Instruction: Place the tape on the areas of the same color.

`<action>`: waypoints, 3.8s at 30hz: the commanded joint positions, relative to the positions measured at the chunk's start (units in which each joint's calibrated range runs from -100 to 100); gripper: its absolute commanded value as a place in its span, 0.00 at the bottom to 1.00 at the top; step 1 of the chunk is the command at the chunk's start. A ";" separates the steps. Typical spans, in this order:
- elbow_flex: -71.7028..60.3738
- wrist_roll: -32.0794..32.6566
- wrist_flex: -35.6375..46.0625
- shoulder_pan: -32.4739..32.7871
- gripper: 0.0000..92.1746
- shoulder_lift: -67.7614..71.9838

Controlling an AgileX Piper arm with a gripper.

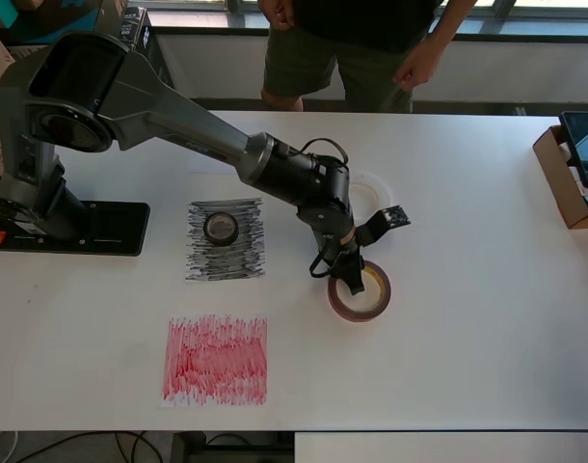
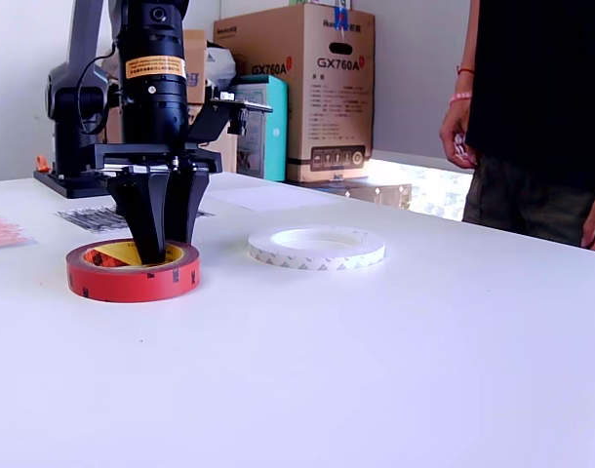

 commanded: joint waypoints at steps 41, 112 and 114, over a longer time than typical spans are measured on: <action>44.22 -18.87 -0.64 -6.34 0.00 -37.25; 41.04 -30.34 -5.73 -20.78 0.99 -35.38; 38.23 -29.11 2.16 -18.97 0.99 -37.81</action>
